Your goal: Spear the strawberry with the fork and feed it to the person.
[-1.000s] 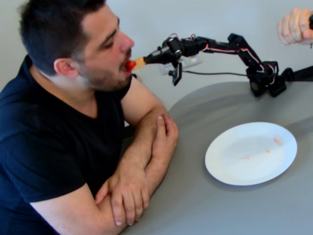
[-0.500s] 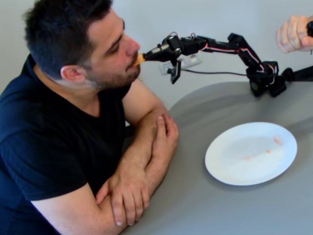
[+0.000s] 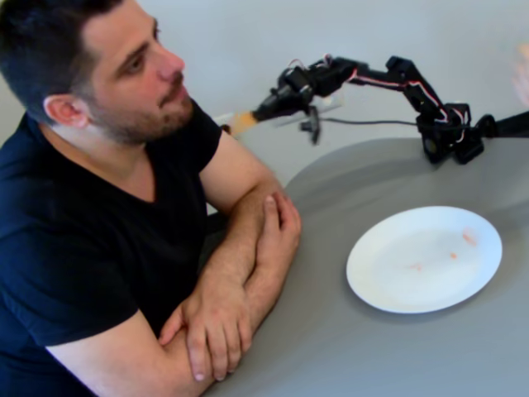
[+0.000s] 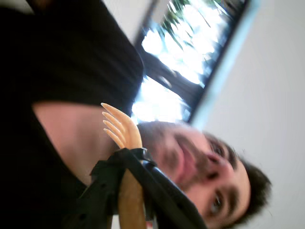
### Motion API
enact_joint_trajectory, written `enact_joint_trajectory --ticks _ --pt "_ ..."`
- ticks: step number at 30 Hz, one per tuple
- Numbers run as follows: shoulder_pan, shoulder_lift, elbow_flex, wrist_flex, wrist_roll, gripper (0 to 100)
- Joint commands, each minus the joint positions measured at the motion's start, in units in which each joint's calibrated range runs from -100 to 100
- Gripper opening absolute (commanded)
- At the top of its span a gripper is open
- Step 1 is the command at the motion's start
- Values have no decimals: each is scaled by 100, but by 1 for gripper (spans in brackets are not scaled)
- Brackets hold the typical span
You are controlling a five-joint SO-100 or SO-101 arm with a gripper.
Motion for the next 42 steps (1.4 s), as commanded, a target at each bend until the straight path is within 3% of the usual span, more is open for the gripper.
enact_joint_trajectory --ticks 1,4,7,11,16,18,20,21,24,25,27,28,30,31,33,39,42 --pt "-508 -718 -372 1756 -446 1" --pt "-1142 -1057 -363 2844 -640 1" --pt "-2366 -1311 -354 4715 -1264 1" --pt "-2956 -1379 -336 6203 -1851 1" --pt "-3277 -3073 1053 6203 -2009 1" --pt "-3538 -4530 3154 6151 -2061 1" --pt "-3493 -5335 4561 5246 -2035 1" --pt "-3359 -6123 5967 4106 -1930 1" --pt "-3247 -7258 8276 2409 -1804 1" --pt "-3112 -7876 9818 1173 -1741 1" --pt "-3045 -8012 11333 -220 -1636 1" --pt "-3045 -7902 11738 -1151 -1636 1" --pt "-3045 -7969 12234 -1786 -1636 1" --pt "-3053 -8105 12956 -2900 -1605 1" --pt "-3053 -8630 14029 -4153 -1521 1" --pt "-3209 -10282 15237 -4232 -1516 1" --pt "-3194 -11078 15498 -3353 -1521 1"
